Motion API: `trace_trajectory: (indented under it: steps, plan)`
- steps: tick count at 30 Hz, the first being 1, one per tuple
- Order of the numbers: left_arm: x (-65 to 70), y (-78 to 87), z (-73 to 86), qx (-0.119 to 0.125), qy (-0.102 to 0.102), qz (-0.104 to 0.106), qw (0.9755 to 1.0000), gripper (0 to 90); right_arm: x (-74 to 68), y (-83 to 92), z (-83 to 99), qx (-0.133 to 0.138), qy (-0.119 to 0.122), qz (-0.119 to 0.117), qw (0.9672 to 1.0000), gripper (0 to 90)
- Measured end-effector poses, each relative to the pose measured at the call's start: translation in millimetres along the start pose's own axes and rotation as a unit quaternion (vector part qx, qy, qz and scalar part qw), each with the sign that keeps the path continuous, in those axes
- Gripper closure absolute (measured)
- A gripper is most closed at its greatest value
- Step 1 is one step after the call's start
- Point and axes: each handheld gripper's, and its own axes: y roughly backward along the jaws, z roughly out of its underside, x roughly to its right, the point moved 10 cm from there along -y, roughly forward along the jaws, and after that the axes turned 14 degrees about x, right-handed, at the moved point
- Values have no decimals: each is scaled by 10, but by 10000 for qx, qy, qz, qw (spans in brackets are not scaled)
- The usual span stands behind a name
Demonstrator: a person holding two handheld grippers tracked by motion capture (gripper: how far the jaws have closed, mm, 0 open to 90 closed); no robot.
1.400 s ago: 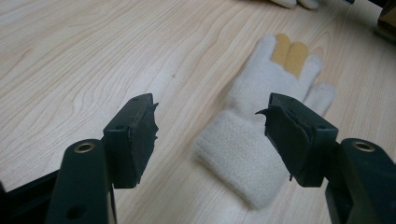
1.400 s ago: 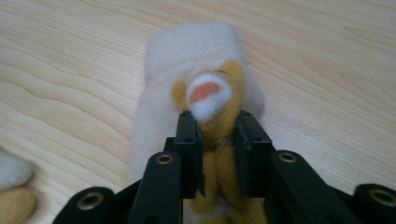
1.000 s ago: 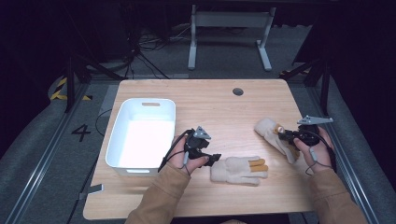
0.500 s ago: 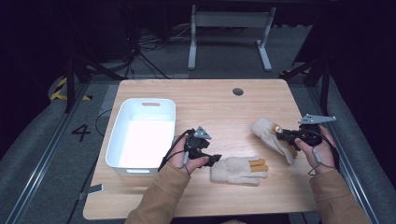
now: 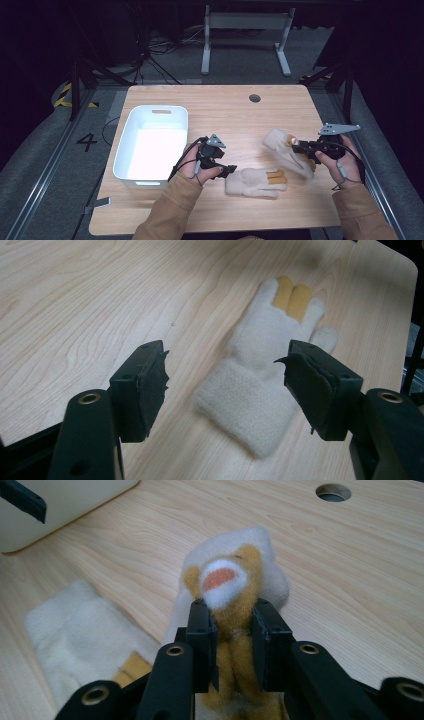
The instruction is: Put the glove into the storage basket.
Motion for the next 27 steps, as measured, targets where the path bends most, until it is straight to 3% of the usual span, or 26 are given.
trace_trajectory:
  steps: [14, 27]
  plan:
    - [40, -17, 5, -53, -53, 41, 10000, 343, -284, -23, -58, -22, 206, -641, 9977, 733]
    - [43, -31, -22, 3, -45, 11, 10000, 352, -556, -64, -42, -109, 449, -1153, 9923, 731]
